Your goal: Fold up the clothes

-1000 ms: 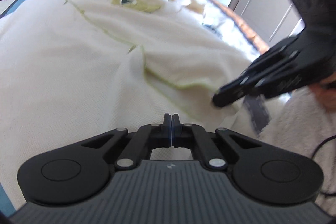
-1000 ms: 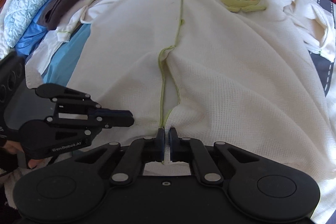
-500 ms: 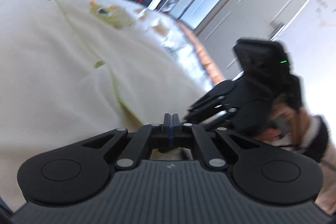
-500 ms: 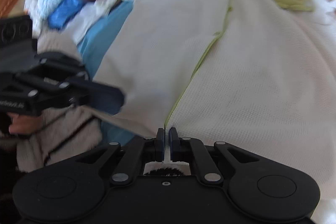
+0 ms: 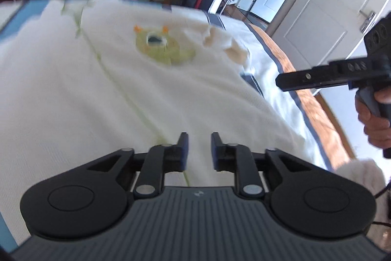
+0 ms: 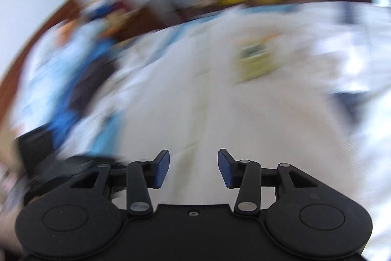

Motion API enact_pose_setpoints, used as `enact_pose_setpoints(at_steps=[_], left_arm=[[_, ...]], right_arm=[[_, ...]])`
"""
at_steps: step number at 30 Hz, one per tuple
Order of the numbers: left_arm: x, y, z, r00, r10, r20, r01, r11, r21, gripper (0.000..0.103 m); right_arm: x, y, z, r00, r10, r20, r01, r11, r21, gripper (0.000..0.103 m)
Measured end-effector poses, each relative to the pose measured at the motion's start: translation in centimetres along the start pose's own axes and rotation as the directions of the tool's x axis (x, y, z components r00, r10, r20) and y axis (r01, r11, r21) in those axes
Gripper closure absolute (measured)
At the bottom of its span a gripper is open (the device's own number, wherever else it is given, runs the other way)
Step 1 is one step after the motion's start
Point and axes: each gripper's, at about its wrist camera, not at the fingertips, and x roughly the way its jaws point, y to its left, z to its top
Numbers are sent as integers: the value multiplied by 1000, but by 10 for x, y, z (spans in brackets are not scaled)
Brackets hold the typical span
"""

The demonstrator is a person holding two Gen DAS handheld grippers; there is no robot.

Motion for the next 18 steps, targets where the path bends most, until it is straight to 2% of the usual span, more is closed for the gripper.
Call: enact_pose_setpoints(at_steps=[2,3,4,6,7,8,9,11,13,14,16,18], left_arm=[[29,-6,31,999,34,16,-34,999,29,58],[45,-9,44,999,48,12,-48,998,36,58],[61,-12,57,998,62,8,-62,997,42,58],[90,-19,76,995,101,5,-101,991,90,58],[102,-22,83,992,123,6,-122,986,114,58],[115,-26,91,990,144,8,-143,980,139,58],[126,-28,97,989,148,7,-148,978,149,58],[145,-30,108,989,146,5,-145,976,161,58],[154,-26,114,989,147,10,-147,980,131,58],[157,-23,116,989,148,14,-148,982,113,58],[162,-16,119,989,143,21,-145,984,105,58],[166,-12,121,987,150,59,-156,981,114,58]], right_arm=[[-2,-25,30,992,-116,51,110,989,94,46],[2,-41,42,988,-138,65,126,980,154,46],[12,-54,49,979,-193,61,176,961,213,46],[34,-76,59,941,-336,30,309,895,322,46],[42,-81,61,917,-399,28,369,871,324,46],[49,-84,60,903,-428,40,396,864,310,46],[59,-87,53,908,-417,45,386,872,302,46],[79,-102,44,951,-307,43,277,903,328,46],[99,-118,41,963,-270,16,243,888,391,46],[108,-121,43,950,-313,11,284,875,392,49],[118,-122,53,926,-374,55,336,879,338,51],[114,-127,63,916,-376,137,315,890,330,81]])
